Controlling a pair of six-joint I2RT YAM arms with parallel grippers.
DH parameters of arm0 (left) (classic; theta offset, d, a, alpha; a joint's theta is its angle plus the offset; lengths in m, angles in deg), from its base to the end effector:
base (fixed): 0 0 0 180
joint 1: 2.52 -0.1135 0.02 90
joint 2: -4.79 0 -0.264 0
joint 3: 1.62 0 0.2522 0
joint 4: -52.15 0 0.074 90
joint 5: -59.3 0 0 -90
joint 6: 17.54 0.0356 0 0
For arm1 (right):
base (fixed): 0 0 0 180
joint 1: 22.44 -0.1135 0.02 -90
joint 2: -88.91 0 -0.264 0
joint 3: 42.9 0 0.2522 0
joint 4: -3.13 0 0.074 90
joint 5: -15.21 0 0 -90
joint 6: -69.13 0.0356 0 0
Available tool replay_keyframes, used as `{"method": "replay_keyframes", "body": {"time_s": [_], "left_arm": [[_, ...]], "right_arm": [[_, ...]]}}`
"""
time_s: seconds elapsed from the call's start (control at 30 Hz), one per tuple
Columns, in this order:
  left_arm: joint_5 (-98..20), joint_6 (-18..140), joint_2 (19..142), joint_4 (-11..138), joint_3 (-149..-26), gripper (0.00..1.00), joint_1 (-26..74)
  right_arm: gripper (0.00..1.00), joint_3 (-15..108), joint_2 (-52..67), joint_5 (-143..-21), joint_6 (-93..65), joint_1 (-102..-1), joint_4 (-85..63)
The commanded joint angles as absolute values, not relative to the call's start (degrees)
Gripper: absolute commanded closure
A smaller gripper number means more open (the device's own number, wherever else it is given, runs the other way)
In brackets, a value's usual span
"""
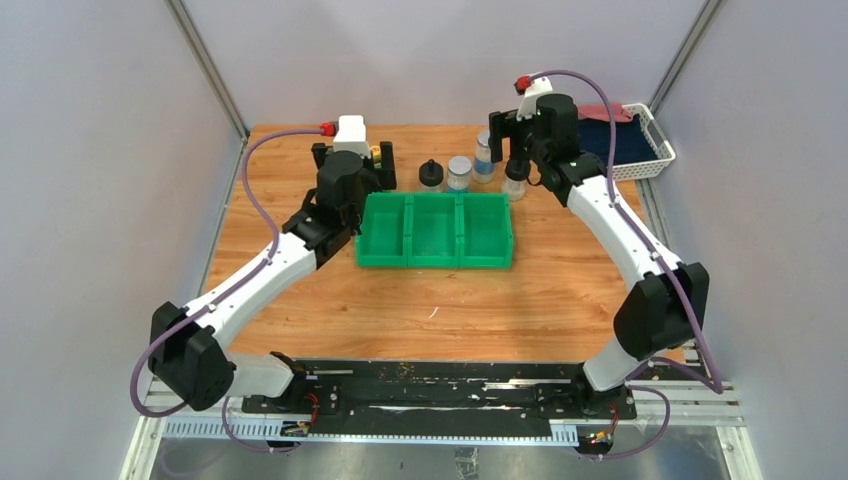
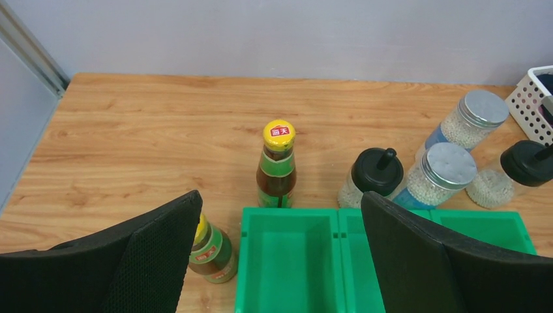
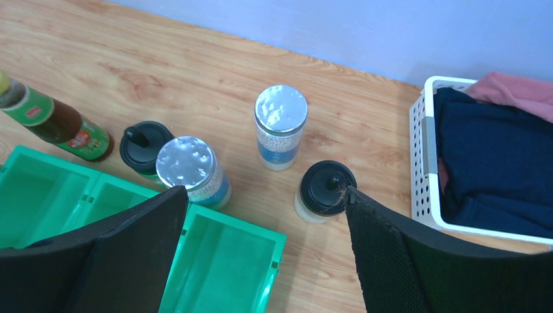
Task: Organize the condiment bottles
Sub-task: Pick up the bottle from the center of the board.
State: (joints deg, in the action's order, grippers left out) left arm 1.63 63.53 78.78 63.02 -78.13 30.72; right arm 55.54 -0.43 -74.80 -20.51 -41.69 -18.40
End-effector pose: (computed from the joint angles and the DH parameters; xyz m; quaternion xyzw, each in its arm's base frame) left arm 0.2631 -0.1497 0.3632 -0.0249 0.7488 -0.0293 0.6617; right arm 0.3522 0.1230 0.3938 -0.1280 0.7689 0.1067 0.6172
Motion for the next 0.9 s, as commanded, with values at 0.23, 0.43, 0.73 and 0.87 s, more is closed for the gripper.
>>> {"method": "replay_keyframes", "body": {"time_s": [0.23, 0.43, 0.73, 0.87], "left_arm": [[5.82, 63.26, 82.96, 65.25, -85.18, 0.00, 31.15], [13.03, 66.34, 87.25, 70.86, -92.21, 0.00, 31.12], [14.05, 67.03, 94.73, 75.52, -100.04, 0.00, 30.98], [13.02, 65.68, 95.71, 75.52, -100.24, 0.00, 30.77]], "right_arm": [[0.07, 62.92, -7.06, -72.10, -22.66, -42.57, -24.84], [0.06, 71.21, -13.11, -71.75, -24.56, -42.57, -28.57], [0.05, 77.55, -18.27, -69.78, -25.27, -42.52, -31.73], [0.04, 77.71, -19.74, -70.43, -25.17, -42.25, -31.64]]}}
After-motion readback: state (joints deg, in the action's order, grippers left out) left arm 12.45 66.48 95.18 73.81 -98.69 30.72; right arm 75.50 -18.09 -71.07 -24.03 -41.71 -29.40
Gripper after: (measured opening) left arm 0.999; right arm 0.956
